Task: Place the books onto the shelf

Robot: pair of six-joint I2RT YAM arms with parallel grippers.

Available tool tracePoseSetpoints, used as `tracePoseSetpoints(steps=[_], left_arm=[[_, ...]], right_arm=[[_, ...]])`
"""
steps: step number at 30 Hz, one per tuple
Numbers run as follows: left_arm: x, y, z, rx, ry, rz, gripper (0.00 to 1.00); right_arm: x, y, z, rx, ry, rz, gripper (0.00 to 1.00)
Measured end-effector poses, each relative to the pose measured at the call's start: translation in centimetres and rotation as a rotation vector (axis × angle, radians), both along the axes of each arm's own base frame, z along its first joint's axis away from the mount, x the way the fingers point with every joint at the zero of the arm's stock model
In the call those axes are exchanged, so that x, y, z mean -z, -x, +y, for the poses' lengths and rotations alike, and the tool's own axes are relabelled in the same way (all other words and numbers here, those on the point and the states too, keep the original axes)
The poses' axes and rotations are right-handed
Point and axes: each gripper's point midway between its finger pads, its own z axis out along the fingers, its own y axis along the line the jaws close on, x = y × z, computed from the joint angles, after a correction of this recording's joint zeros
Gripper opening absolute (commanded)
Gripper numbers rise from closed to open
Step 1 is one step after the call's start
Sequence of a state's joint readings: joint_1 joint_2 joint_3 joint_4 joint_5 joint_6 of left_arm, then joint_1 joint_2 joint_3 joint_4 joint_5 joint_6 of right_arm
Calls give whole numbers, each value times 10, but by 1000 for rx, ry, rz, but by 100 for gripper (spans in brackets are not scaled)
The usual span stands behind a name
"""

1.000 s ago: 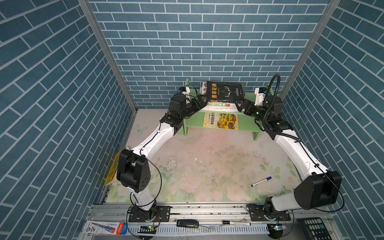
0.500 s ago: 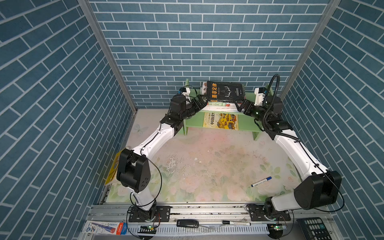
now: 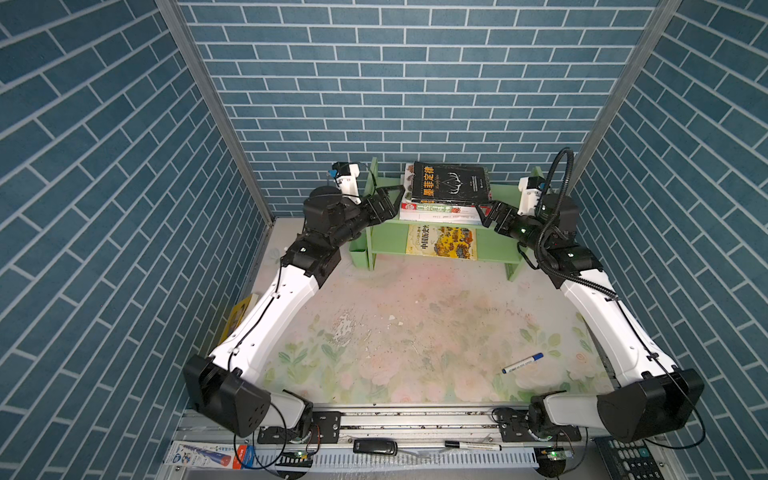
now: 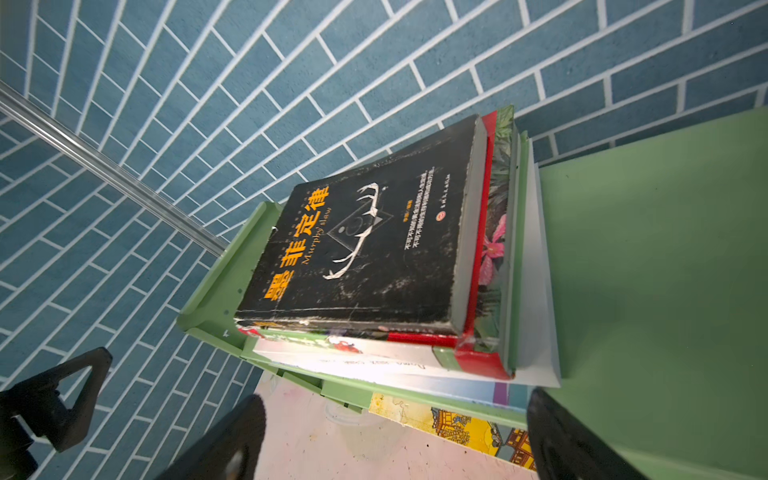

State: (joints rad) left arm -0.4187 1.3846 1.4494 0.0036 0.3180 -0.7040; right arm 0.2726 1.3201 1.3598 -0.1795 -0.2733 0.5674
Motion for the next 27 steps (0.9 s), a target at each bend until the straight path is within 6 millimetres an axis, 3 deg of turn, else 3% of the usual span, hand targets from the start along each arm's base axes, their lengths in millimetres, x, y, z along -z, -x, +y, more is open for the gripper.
tracePoseSetpoints(steps=[4, 8, 12, 18, 22, 27], left_arm=[[18, 18, 40, -87, -66, 23, 100], [77, 23, 103, -273, -129, 168, 100], [139, 43, 176, -525, -201, 345, 100], [194, 84, 271, -880, -229, 527, 100], [256, 110, 305, -1019, -116, 688, 100], [330, 129, 310, -1123, 125, 837, 100]], right_arm=[[-11, 26, 2, -23, -5, -18, 97], [-11, 55, 19, -80, -6, -26, 96], [11, 81, 48, -169, 9, 12, 96], [58, 101, 85, -265, 51, 110, 95], [65, 105, 98, -289, 52, 133, 95], [65, 103, 102, -292, 51, 130, 95]])
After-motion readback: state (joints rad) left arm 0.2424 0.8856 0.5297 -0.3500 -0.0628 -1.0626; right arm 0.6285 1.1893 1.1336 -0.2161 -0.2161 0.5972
